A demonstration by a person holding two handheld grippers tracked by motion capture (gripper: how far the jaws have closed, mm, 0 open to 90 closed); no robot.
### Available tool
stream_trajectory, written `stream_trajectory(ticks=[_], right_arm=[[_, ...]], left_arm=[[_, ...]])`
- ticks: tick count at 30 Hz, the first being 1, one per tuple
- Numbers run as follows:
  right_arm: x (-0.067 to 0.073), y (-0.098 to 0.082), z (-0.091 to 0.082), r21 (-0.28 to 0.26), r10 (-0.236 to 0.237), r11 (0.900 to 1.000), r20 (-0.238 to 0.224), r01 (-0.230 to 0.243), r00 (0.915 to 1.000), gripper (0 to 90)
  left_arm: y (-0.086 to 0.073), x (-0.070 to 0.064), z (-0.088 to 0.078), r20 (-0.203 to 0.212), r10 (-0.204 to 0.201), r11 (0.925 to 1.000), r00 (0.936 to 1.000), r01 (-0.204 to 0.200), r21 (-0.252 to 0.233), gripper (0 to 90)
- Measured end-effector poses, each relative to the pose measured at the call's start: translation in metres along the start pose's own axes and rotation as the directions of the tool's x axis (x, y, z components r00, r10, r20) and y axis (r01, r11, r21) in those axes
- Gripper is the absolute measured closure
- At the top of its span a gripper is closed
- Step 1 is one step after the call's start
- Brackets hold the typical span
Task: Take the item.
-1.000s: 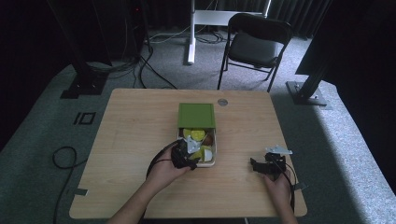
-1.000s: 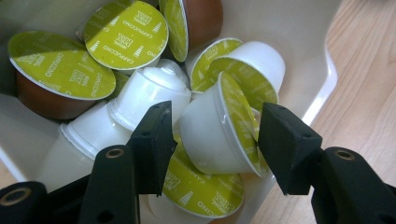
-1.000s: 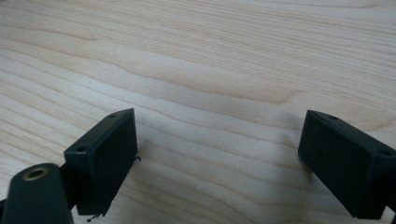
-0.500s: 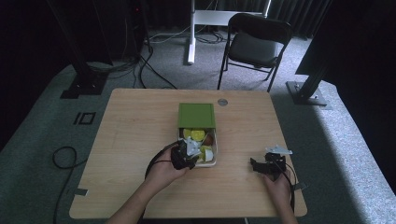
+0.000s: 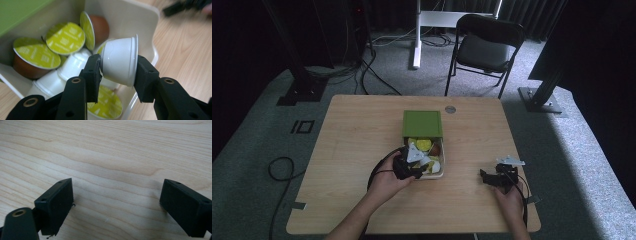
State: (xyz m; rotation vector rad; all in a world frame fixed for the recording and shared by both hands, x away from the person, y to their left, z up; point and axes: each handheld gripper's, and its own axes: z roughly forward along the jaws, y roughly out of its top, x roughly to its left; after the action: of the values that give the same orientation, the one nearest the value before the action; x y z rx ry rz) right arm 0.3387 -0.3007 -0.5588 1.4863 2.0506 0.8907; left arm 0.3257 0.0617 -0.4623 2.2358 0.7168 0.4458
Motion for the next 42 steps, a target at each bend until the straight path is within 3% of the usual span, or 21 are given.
stream_trajectory(ticks=[16, 25, 29, 34, 35, 42], right_arm=[[0.000, 0.000, 0.000, 0.000, 0.000, 1.000, 0.000, 0.000, 1.0000, 11.4], [0.000, 0.000, 0.000, 0.000, 0.001, 1.000, 0.000, -0.001, 1.0000, 11.4], [0.000, 0.000, 0.000, 0.001, 0.002, 1.000, 0.000, -0.002, 1.0000, 11.4], [0.000, 0.000, 0.000, 0.000, 0.001, 1.000, 0.000, -0.001, 1.0000, 11.4], [0.000, 0.000, 0.000, 0.000, 0.000, 1.000, 0.000, 0.000, 1.0000, 11.4], [0.000, 0.000, 0.000, 0.000, 0.001, 1.000, 0.000, -0.001, 1.0000, 11.4]], left_arm=[[0.013, 0.013, -0.039, -0.034, -0.028, 0.9931, 0.9990, 0.024, -0.115, 61.0], [0.014, 0.026, -0.062, -0.060, -0.053, 0.9893, 0.9968, 0.044, -0.139, 61.0], [0.009, 0.034, -0.072, -0.092, -0.077, 0.9841, 0.9928, 0.061, -0.167, 61.0], [0.001, 0.046, -0.081, -0.097, -0.116, 0.9794, 0.9885, 0.097, -0.177, 61.0], [-0.002, 0.048, -0.082, -0.102, -0.128, 0.9755, 0.9865, 0.107, -0.193, 61.0], [-0.023, 0.061, -0.092, -0.133, -0.183, 0.9678, 0.9741, 0.155, -0.198, 61.0]])
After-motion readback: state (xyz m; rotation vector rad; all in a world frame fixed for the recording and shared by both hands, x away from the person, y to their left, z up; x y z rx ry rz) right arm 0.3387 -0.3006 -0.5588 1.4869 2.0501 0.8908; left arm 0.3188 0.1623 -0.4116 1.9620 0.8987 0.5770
